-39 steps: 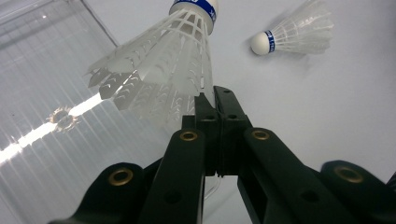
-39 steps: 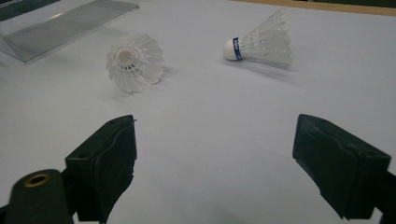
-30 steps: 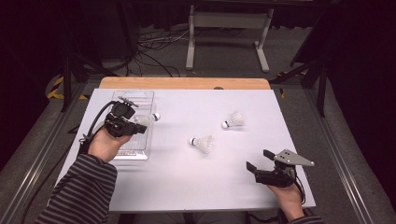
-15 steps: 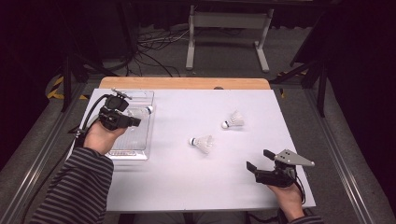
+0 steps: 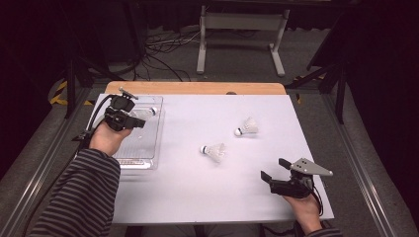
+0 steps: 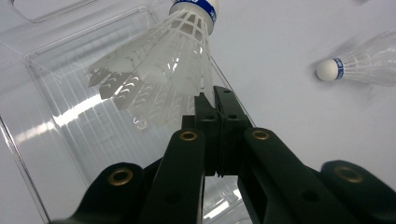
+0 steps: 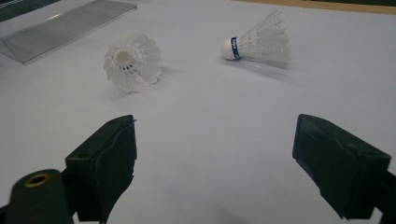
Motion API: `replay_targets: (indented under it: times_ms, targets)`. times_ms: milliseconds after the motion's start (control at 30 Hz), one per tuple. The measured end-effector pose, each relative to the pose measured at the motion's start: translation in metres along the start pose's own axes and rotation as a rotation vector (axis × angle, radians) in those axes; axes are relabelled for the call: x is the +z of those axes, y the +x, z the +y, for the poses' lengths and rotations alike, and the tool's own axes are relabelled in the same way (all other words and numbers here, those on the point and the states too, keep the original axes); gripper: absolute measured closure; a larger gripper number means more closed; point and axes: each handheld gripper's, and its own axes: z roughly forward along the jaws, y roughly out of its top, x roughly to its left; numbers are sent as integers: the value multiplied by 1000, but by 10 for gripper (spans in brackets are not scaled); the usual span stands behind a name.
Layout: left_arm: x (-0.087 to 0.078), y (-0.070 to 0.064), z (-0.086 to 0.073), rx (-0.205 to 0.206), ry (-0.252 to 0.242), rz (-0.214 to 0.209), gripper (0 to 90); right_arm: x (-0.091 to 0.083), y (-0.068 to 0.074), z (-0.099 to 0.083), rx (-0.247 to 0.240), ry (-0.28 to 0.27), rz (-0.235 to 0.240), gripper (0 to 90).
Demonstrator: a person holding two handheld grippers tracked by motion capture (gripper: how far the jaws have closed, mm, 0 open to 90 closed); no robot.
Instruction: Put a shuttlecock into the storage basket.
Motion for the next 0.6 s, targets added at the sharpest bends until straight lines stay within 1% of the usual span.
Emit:
replay_targets:
  times_ms: [33,200,233,267,500,533,600]
  targets:
    - [1,0,0,-9,5,-4,897,0,0,0,-1,-1,0,145]
    - [8,6,4,-20,15,7,896,0,0,0,-1,0,0,146]
    - [10,6,5,-28,16,7,896,0,0,0,-1,0,0,146]
    - [11,8,5,-23,15,12,896,0,0,0,-1,0,0,146]
    - [21,16,9,-52,27,23,895,0,0,0,-1,1,0,145]
    - [22,17,10,-54,28,26,896,0,-1,0,-1,0,1,146]
    - [25,19,11,-58,34,44,896,0,-1,0,0,1,-2,146]
